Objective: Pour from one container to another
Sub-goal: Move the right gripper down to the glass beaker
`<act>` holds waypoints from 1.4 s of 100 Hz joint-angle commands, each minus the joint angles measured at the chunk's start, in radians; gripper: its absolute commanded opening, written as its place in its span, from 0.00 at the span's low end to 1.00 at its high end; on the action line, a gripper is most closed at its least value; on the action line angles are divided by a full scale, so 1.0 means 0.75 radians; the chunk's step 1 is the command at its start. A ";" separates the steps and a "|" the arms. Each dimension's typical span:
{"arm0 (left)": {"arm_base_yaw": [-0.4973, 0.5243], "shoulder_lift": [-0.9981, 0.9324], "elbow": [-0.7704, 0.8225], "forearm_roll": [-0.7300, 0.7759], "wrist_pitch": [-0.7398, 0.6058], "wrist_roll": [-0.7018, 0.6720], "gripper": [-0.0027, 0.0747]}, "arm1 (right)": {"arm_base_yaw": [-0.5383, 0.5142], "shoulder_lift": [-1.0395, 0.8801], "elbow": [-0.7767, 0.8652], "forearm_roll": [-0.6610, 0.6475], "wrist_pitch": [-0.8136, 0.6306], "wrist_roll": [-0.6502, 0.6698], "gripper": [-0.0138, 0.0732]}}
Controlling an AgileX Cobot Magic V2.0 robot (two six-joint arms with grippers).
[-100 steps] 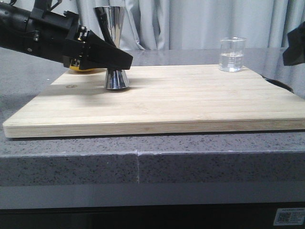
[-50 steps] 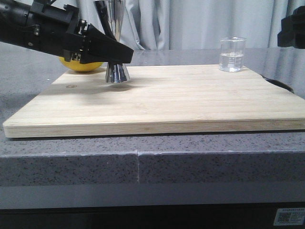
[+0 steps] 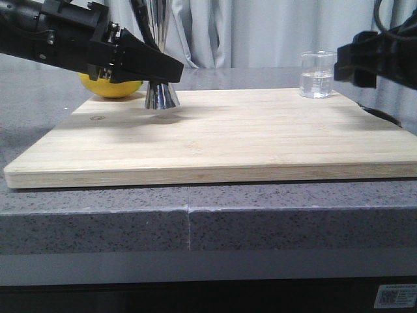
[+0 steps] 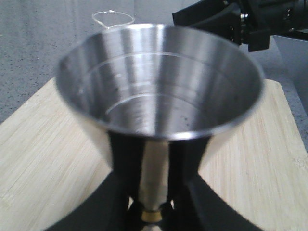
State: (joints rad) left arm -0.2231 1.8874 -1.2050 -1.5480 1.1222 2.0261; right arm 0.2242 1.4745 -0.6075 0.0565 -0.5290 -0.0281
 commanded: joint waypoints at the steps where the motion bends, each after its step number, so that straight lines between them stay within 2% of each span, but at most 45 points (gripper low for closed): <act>1: -0.010 -0.079 -0.039 -0.099 0.090 0.002 0.02 | 0.015 -0.020 -0.041 0.004 -0.144 0.004 0.73; 17: -0.010 -0.079 -0.039 -0.099 0.092 0.002 0.02 | 0.025 -0.004 -0.044 0.002 -0.244 0.004 0.72; 35: -0.010 -0.079 -0.039 -0.096 0.098 0.002 0.02 | 0.025 0.006 -0.044 0.002 -0.255 0.004 0.72; 85: -0.010 -0.079 -0.039 -0.083 0.109 0.002 0.02 | 0.025 0.160 -0.052 -0.001 -0.452 0.004 0.72; 140: -0.010 -0.079 -0.039 -0.077 0.114 0.002 0.02 | 0.025 0.309 -0.248 -0.043 -0.402 0.006 0.72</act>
State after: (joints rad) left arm -0.2231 1.8874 -1.2057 -1.5389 1.1507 2.0261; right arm 0.2438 1.7293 -0.7549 0.0347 -0.7639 -0.0240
